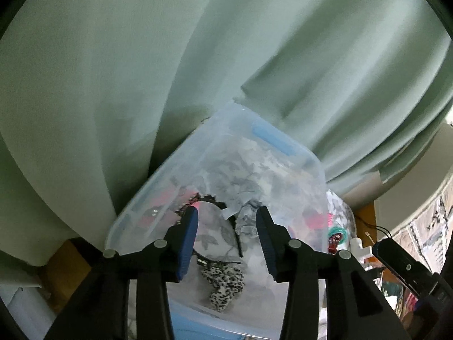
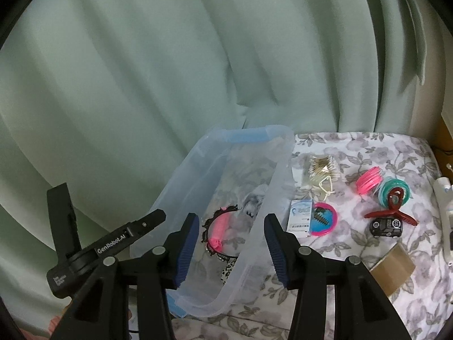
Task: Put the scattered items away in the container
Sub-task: 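Lower the headband into the box and open the left gripper while the right gripper releases the paper, then move the left gripper to the brown tape roll while the right gripper heads toward the black toy car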
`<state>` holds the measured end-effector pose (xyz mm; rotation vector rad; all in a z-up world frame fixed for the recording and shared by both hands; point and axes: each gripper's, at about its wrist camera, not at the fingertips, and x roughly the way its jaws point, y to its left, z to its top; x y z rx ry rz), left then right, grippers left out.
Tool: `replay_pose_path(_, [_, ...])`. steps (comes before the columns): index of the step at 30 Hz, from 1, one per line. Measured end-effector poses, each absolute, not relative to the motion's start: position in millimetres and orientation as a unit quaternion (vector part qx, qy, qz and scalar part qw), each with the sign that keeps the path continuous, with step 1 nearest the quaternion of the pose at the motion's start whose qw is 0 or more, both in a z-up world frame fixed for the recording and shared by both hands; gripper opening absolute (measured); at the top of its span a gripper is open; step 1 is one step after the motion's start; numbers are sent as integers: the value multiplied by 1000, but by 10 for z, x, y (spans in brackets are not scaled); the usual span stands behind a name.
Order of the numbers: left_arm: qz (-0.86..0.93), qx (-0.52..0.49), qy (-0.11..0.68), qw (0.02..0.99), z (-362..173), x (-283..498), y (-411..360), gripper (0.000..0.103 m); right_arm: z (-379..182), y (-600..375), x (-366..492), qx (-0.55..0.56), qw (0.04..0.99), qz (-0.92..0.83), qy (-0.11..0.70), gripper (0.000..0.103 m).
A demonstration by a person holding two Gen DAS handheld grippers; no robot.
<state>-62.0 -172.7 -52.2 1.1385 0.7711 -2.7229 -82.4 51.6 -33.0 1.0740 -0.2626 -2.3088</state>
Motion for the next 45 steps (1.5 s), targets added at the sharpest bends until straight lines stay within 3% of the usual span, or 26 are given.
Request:
replay_pose_path(14, [-902,331,266,-79,-321,-589,-1072,43,-175,1120,-676,365,261,-882,-144,52])
replay_pose_path(26, [-882,356,235,-201,-195,-647,-76,44,-192,2266,-531,327,171,-902,-223,52])
replay_pose_path(35, [-871,415,150,-217,-430,-788,727,43,-307,3011,-456,312,120,-903,-268,52])
replay_pose_path(45, [-863,476,19,-170,-965,-871,1185,43,-607,3573,-420,318,76,-890,-317,51])
